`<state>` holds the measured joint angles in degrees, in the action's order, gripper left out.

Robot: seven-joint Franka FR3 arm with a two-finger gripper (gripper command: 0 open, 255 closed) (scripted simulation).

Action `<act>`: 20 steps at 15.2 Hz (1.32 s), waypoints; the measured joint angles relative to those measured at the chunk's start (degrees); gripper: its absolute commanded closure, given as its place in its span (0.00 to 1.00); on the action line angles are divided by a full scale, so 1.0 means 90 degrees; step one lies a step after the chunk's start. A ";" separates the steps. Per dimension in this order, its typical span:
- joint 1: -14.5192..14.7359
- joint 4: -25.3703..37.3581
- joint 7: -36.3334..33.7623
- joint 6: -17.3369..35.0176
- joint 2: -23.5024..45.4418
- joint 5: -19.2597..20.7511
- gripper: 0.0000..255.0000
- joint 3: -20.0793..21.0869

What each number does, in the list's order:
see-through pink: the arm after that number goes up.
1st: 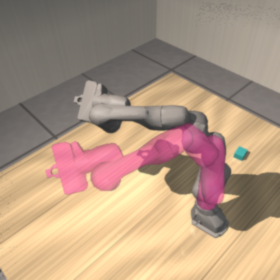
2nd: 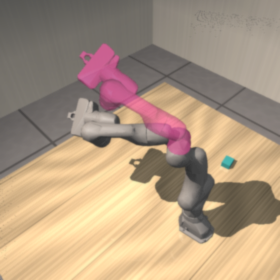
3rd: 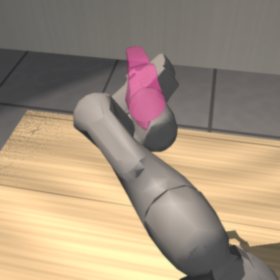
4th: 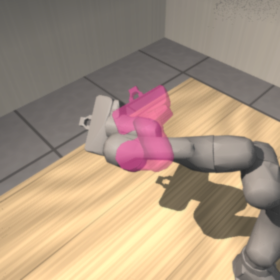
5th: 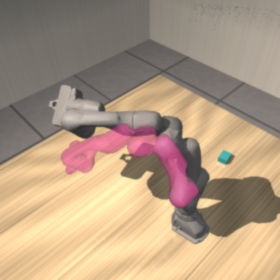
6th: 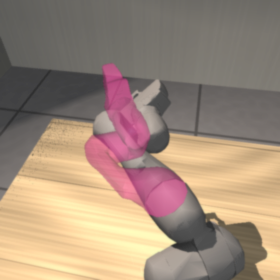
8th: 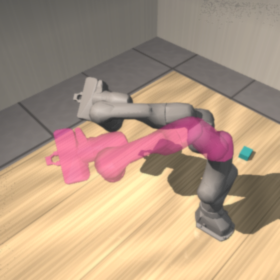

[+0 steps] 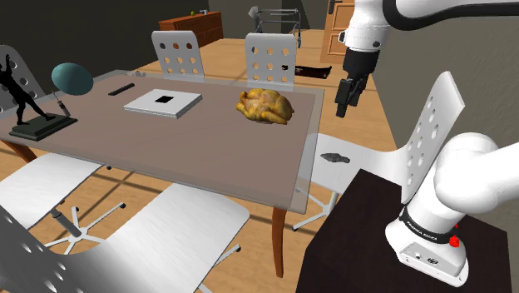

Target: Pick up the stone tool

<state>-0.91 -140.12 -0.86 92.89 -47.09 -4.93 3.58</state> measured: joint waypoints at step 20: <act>-0.0933 -0.2136 0.1762 0.3673 0.1395 0.1146 0.00 -0.1642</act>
<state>-9.30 -159.35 15.00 125.94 -34.53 5.38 -11.20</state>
